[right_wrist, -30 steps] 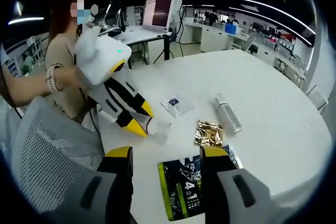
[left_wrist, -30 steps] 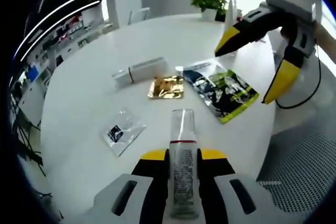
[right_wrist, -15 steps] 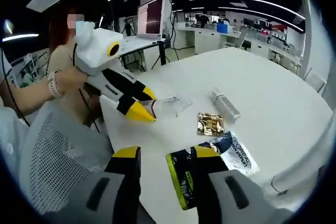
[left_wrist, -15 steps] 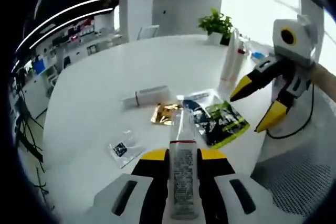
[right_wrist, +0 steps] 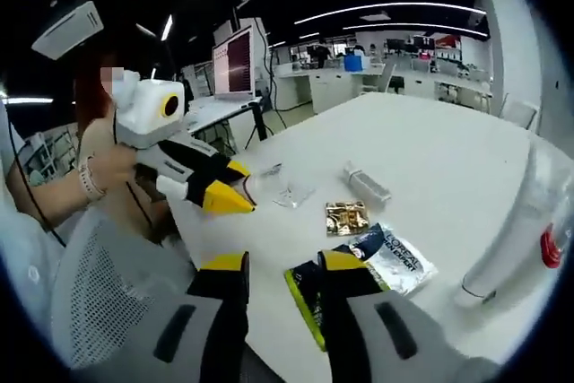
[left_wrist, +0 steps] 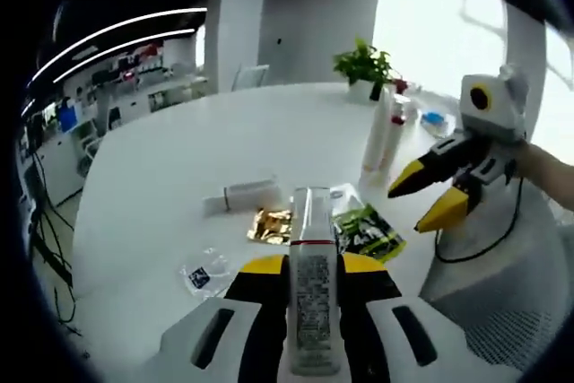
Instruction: Arrange the skincare products in the storage area until every visible bottle or jar stands upright without overlapping.
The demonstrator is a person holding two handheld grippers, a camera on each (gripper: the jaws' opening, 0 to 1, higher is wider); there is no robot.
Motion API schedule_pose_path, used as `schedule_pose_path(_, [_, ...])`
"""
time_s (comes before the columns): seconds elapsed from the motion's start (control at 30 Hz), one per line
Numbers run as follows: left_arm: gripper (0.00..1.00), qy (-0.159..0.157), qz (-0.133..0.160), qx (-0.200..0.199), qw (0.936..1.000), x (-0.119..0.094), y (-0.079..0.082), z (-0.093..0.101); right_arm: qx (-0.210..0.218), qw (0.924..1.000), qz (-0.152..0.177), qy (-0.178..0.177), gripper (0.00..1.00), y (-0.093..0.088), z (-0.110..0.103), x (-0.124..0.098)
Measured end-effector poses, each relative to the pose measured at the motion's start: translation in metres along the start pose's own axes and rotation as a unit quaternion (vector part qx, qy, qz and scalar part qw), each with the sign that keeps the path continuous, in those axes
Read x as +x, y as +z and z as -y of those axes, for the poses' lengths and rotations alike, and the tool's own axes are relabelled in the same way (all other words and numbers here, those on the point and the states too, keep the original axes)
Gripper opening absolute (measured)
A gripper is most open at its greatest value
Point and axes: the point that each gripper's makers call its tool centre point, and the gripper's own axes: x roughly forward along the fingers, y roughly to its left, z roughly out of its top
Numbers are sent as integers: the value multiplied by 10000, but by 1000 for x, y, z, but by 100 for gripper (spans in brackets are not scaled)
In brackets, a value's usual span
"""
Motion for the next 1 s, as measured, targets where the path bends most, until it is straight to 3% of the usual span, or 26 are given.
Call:
schedule_pose_path(0.23, [17, -41, 147, 124, 9998, -1, 11, 12, 645, 9967, 492, -35, 29, 8, 4, -9])
schedule_pose_path(0.43, [17, -109, 370, -99, 9992, 0, 21, 18, 1531, 9799, 1240, 299, 30, 26, 1, -15])
schedule_pose_path(0.67, [17, -199, 787, -400, 9959, 3, 39, 28, 1707, 9724, 1541, 405, 35, 30, 3, -17])
schedule_pose_path(0.8, [17, -211, 902, -464, 9946, 5, 46, 33, 2058, 9539, 2090, 636, 34, 49, 1, -25])
schedule_pose_path(0.93, [17, -403, 1018, -636, 9920, 8, 51, 45, 1976, 9545, 2116, 714, 37, 51, -3, -25])
schedule_pose_path(1.0, [17, -471, 1005, -587, 9921, 10, 52, 50, 2103, 9482, 2235, 819, 38, 55, -4, -27])
